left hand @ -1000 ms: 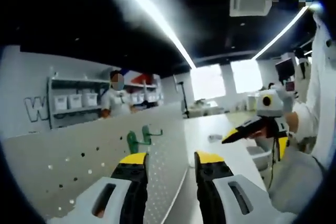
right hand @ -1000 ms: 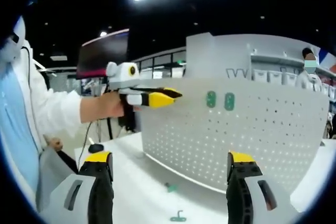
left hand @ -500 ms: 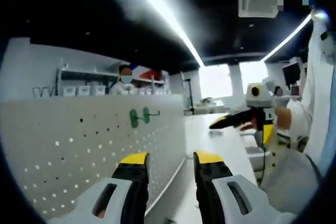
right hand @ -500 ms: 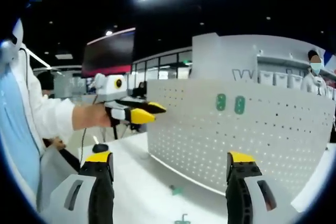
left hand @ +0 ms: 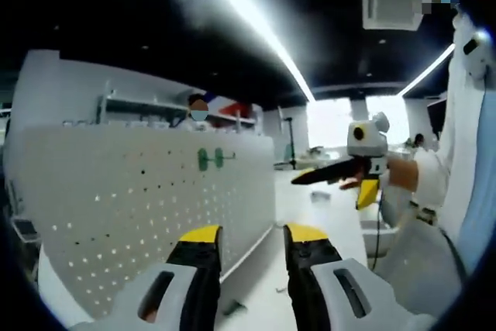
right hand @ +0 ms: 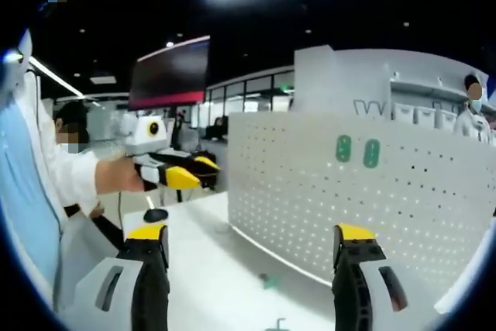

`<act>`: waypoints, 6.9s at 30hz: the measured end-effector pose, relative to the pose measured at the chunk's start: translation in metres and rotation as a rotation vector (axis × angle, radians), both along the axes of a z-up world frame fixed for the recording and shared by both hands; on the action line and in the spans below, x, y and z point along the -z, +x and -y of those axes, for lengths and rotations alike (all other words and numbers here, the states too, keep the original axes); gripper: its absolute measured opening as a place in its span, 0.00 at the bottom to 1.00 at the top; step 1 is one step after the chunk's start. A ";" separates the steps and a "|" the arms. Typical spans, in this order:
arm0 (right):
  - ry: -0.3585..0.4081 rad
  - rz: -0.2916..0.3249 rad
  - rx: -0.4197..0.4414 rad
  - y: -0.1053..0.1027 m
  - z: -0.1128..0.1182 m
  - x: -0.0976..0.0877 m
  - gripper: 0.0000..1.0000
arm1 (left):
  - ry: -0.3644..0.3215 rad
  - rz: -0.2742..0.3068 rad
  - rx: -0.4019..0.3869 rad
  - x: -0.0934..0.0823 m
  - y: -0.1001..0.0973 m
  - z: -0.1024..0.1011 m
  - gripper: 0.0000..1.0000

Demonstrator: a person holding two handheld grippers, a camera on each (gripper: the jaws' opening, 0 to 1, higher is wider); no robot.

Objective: Insert the hook assembly into the mounting plate slot until the hook locks in place.

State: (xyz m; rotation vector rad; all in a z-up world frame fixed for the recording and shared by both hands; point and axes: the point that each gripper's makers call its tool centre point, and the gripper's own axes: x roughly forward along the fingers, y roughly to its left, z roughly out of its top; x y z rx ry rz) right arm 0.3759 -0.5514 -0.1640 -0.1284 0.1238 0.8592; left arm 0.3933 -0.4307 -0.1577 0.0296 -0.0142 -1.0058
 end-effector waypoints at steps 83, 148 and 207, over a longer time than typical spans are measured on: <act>-0.419 -0.466 0.273 0.136 -0.053 0.240 0.07 | -0.032 -0.104 0.001 0.054 -0.026 -0.008 0.27; -0.367 -0.526 0.307 0.132 -0.036 0.237 0.00 | 0.119 -0.072 -0.245 0.066 -0.004 -0.035 0.32; 0.062 -0.191 0.010 0.028 -0.090 0.021 0.00 | 0.137 0.012 -0.188 0.026 -0.029 -0.002 0.22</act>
